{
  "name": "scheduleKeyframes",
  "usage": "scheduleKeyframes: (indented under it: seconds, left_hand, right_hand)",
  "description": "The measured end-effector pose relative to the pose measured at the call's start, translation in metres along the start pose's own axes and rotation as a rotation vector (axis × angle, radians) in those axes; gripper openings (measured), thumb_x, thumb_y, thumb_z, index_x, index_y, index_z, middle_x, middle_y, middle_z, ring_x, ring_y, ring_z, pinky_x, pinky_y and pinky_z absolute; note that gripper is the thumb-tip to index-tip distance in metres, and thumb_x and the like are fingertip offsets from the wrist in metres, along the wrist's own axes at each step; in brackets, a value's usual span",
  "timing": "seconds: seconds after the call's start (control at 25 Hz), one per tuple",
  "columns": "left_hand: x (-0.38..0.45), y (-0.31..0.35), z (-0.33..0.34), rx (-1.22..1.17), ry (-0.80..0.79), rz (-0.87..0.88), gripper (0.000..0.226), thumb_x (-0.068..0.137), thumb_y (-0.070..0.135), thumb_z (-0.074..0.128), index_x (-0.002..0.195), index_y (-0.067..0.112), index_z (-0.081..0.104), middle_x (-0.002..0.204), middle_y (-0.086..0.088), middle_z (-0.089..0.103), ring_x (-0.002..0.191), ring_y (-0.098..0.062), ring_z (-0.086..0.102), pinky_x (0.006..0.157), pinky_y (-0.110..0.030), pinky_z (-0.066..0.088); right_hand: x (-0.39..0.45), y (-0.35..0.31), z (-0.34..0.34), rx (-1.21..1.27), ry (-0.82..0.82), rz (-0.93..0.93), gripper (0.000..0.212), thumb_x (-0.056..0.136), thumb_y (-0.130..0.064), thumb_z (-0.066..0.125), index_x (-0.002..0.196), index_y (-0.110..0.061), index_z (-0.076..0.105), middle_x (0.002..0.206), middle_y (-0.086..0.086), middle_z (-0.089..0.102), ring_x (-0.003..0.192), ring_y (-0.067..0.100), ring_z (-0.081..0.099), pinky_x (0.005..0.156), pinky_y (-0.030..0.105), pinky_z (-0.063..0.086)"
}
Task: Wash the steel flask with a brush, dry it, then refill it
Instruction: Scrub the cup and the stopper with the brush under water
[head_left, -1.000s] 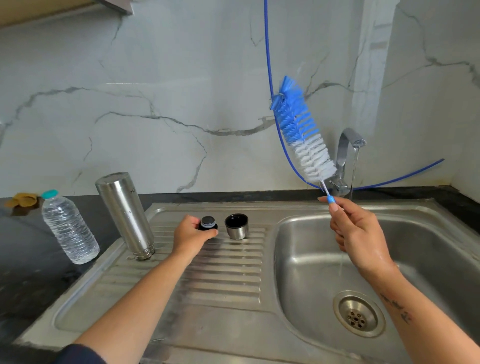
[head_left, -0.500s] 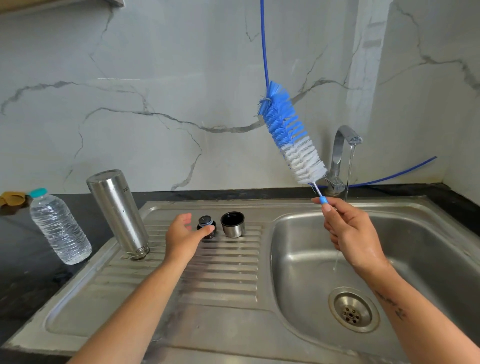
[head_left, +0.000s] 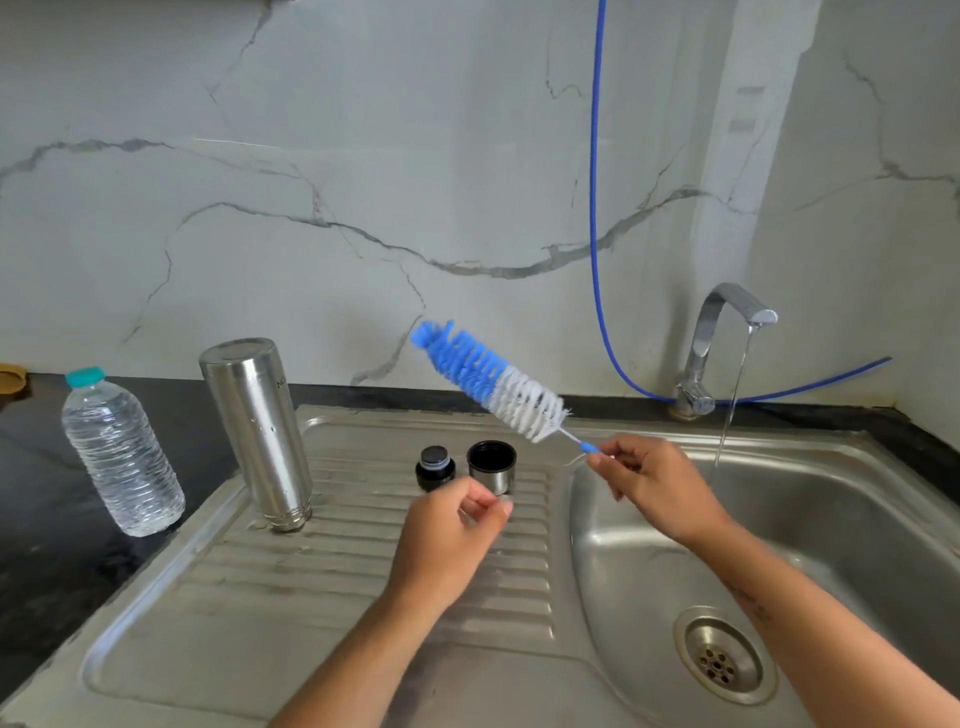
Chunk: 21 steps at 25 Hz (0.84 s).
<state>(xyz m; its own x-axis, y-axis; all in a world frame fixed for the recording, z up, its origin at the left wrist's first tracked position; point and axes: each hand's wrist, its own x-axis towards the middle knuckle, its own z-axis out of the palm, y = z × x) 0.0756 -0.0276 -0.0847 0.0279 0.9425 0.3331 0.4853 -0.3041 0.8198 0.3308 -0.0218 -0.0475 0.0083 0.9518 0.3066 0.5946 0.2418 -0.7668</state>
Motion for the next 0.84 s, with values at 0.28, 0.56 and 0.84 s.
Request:
scheduleKeyframes:
  seconds: [0.28, 0.56, 0.84]
  left_hand:
    - [0.005, -0.009, 0.007, 0.178, -0.091, 0.084, 0.016, 0.091, 0.041, 0.072, 0.083, 0.028, 0.069, 0.069, 0.012, 0.065, 0.064, -0.003, 0.061, 0.056, -0.020, 0.048]
    - [0.009, -0.015, 0.012, 0.217, -0.058, 0.089, 0.015, 0.092, 0.040, 0.069, 0.082, 0.029, 0.068, 0.069, 0.014, 0.063, 0.068, -0.003, 0.062, 0.060, -0.019, 0.049]
    - [0.008, -0.015, 0.012, 0.211, -0.064, 0.073, 0.016, 0.092, 0.041, 0.069, 0.082, 0.029, 0.067, 0.068, 0.013, 0.063, 0.068, -0.003, 0.062, 0.059, -0.019, 0.049]
  right_hand:
    - [0.125, -0.013, 0.043, -0.319, -0.250, -0.085, 0.022, 0.099, -0.036, 0.065, 0.088, -0.021, 0.075, 0.065, -0.006, 0.070, 0.057, 0.007, 0.052, 0.063, 0.027, 0.042]
    - [0.180, -0.002, 0.094, -0.450, -0.447, -0.145, 0.019, 0.101, -0.039, 0.061, 0.102, -0.027, 0.075, 0.074, -0.010, 0.073, 0.066, 0.008, 0.055, 0.068, 0.028, 0.044]
    - [0.183, 0.008, 0.119, -0.510, -0.446, -0.127, 0.022, 0.098, -0.042, 0.065, 0.102, -0.023, 0.075, 0.090, -0.008, 0.071, 0.090, 0.013, 0.062, 0.080, 0.031, 0.046]
